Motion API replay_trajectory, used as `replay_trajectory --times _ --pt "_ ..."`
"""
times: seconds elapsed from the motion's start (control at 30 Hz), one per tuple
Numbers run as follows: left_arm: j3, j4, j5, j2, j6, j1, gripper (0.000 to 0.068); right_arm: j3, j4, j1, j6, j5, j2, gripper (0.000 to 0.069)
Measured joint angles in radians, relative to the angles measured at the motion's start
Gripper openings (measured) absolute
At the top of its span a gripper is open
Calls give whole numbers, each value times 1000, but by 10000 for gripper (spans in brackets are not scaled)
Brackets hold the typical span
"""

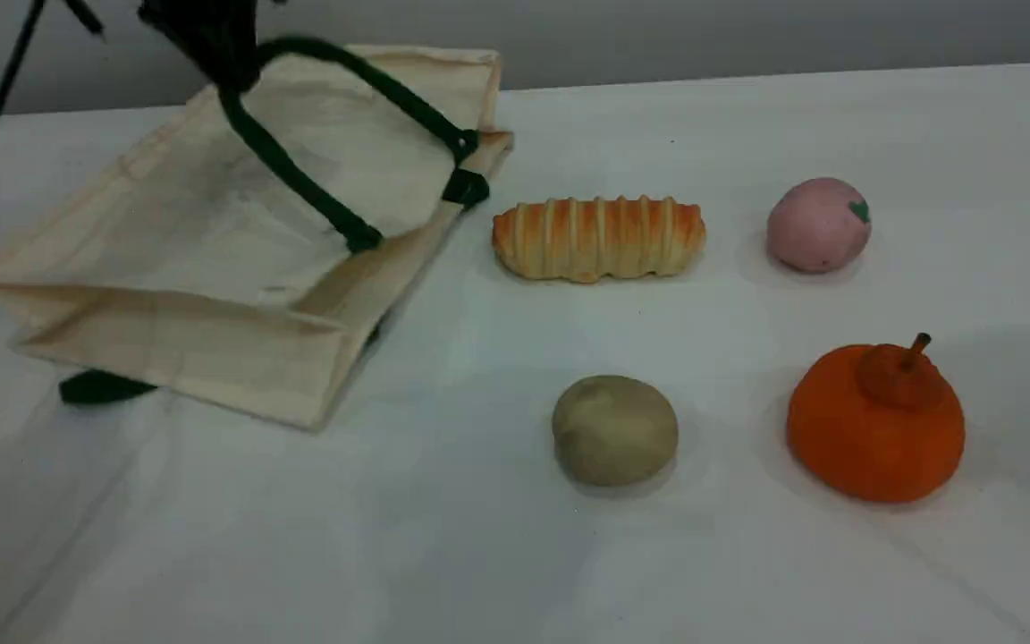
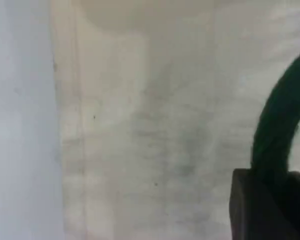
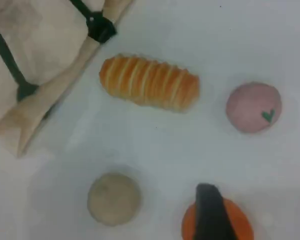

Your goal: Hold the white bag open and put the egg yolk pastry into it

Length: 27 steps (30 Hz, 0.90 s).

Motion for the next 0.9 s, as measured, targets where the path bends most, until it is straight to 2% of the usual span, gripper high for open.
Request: replay_trajectory --times 0.2,0.47,0.9 --pt "-8 -70 0 -1 120 0 143 0 0 0 -16 -4 0 382" --pt "-8 -255 0 -84 287 0 138 0 0 0 -83 -19 39 382" --pt "-5 -266 2 -268 345 0 137 0 -10 -1 -102 -25 109 382"
